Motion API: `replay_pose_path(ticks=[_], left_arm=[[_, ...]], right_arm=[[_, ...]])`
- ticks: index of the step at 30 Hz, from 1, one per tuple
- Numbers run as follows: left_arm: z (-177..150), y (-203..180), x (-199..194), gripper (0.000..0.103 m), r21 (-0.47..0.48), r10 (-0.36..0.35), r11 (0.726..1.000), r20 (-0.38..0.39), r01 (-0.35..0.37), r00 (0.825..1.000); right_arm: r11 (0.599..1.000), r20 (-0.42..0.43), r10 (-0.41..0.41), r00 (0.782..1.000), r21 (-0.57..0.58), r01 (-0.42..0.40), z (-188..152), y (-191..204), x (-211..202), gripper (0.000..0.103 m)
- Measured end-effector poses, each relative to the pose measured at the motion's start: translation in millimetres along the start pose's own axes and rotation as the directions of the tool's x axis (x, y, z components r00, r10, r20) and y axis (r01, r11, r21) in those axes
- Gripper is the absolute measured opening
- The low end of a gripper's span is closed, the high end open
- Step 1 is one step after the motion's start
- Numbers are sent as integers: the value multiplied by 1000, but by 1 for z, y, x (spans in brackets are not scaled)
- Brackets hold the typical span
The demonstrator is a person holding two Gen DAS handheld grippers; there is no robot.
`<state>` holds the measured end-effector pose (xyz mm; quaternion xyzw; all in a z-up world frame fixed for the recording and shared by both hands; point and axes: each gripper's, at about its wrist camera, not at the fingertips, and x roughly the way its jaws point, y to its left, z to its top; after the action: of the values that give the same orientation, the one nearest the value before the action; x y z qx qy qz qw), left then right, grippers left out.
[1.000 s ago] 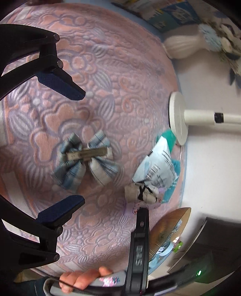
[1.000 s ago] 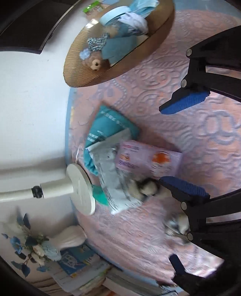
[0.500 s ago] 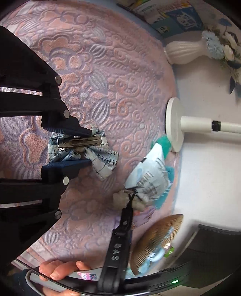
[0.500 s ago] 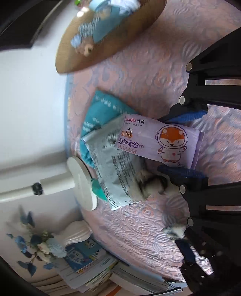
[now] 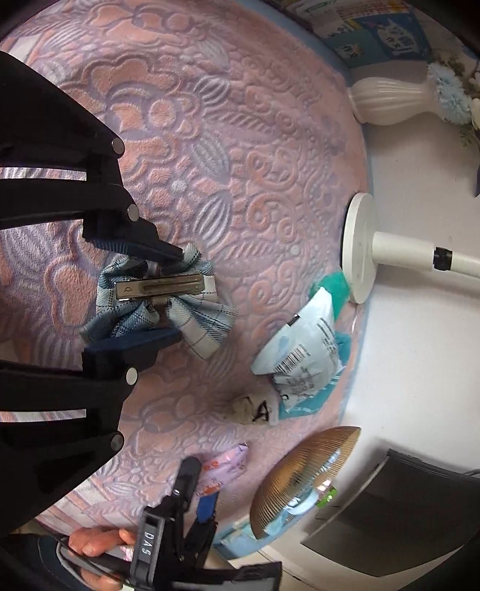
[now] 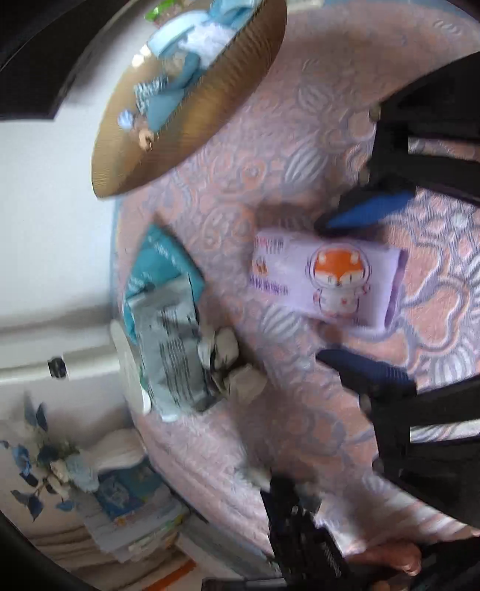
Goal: Organize soft objects
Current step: 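Grasp the plaid bow clip with the left tool while the right tool grasps the lavender wipes pack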
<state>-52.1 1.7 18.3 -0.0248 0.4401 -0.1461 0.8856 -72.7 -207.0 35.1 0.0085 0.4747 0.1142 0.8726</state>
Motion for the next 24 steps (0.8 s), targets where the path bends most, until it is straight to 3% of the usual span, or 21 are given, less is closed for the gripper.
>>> replay_pose_path(ticks=[4,7,9,10,11,13,15,17,19,20,24], left_arm=[[-1,10,-4,44,-61,-10,998,21,12,1000],[-2,14,-8,55,-104,59,993,42,-55,997],[-1,9,-6,65,-74,61,996,32,-59,998],[-1,5,-4,79,-50,56,997,23,-55,998],[0,-3,0,85,-10,48,999,4,-48,999],[0,-16,6,85,56,60,997,-20,-59,998],[-1,-23,11,80,103,117,988,-36,-113,992],[-2,-33,13,50,144,154,978,-21,-149,988],[-3,-37,11,38,168,147,975,-1,-145,989],[-4,-37,9,35,170,157,973,8,-157,987],[-5,-41,8,30,178,207,962,29,-209,978]], right_arm=[[995,-2,-71,997,-65,71,-2,13,5,74],[981,17,-171,985,-93,172,-4,21,5,87],[982,13,-168,986,-82,168,-4,18,5,88],[987,3,-149,989,-63,149,-4,14,6,88],[990,-4,-136,991,-49,136,-3,10,7,89],[993,-13,-114,993,-19,114,-1,3,7,91],[993,-12,-116,993,-11,116,-1,3,8,91],[991,-4,-134,991,-17,134,-1,5,8,88],[990,26,-136,990,-28,137,-1,8,5,63],[991,39,-126,991,-39,127,-1,11,5,48],[979,75,-139,987,-140,149,-9,33,0,43]])
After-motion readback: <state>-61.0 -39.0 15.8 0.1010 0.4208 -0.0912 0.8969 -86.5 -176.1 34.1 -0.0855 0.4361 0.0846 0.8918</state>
